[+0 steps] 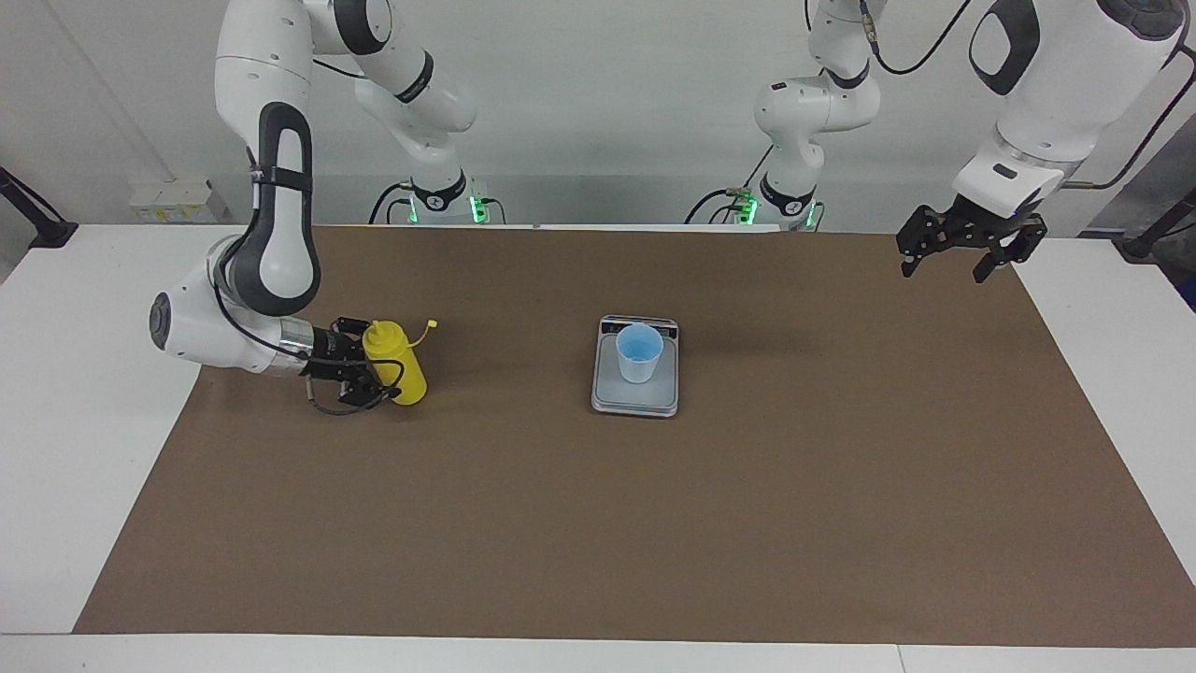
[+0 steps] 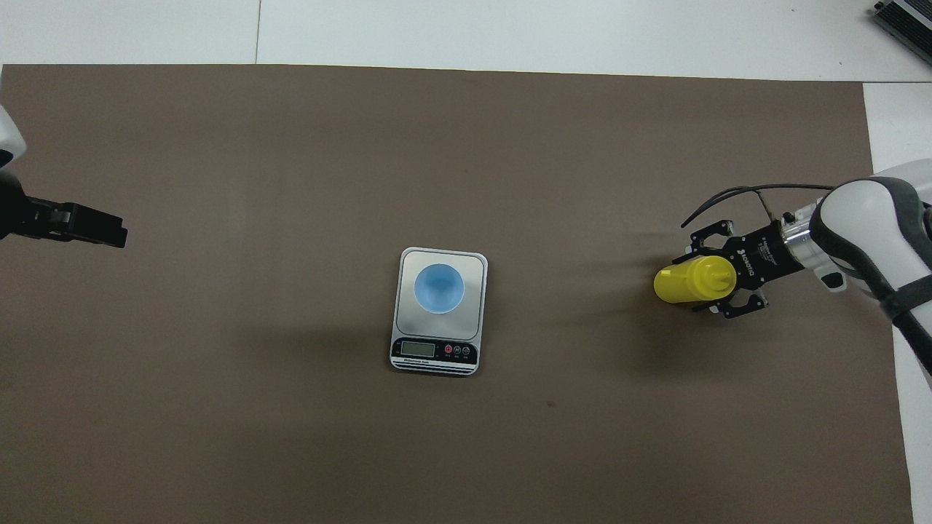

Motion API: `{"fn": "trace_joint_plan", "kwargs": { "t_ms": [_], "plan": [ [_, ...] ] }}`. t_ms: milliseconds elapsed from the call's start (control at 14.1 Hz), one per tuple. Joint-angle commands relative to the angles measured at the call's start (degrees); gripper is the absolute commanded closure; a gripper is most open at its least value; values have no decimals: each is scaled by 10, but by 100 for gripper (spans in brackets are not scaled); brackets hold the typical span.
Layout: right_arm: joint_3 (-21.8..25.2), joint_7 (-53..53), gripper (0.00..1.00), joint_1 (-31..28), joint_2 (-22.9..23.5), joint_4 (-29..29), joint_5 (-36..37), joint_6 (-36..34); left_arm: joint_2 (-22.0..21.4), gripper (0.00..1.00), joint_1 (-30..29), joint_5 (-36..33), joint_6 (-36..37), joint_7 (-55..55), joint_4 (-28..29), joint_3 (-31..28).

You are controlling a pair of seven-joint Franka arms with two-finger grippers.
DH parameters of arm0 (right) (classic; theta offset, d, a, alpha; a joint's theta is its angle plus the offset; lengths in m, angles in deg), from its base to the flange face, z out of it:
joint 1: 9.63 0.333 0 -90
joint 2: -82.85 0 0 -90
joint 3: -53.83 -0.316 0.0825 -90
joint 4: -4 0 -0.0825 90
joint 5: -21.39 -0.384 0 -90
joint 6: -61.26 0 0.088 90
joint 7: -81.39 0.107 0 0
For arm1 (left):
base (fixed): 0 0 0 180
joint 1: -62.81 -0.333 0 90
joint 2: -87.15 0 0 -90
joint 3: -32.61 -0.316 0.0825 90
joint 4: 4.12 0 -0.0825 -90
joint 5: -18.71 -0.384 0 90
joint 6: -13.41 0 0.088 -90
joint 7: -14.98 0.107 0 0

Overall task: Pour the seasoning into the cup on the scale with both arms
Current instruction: 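Lower the right gripper onto the yellow bottle and grasp it, then lift the yellow bottle with the right gripper toward the scale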

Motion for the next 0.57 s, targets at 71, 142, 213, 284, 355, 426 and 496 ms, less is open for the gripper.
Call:
{"fn": "trace_joint_plan", "kwargs": {
  "t_ms": [71, 142, 213, 284, 355, 426, 496],
  "plan": [
    [-3, 45, 100, 10, -38, -21, -39, 15, -4, 0, -10, 6, 6, 4, -7, 3],
    [-3, 76, 100, 26, -51, -21, -39, 32, -4, 0, -9, 6, 6, 4, -7, 3],
    [-2, 119, 100, 52, -63, -20, -39, 46, -4, 0, -9, 5, 9, 6, -7, 3],
    [-2, 166, 100, 70, -73, -15, -36, 63, -4, 0, -9, 4, 10, 7, -7, 3],
    [-2, 202, 100, 92, -78, -4, -26, 83, -4, 0, -10, 4, 11, 9, -8, 2],
    [-1, 232, 100, 111, -79, 8, -15, 93, -5, 0, -10, 4, 10, 9, -7, 2],
    [-2, 269, 100, 130, -79, 23, 5, 101, -5, 0, -9, 5, 9, 10, -6, 2]
  ]
}}
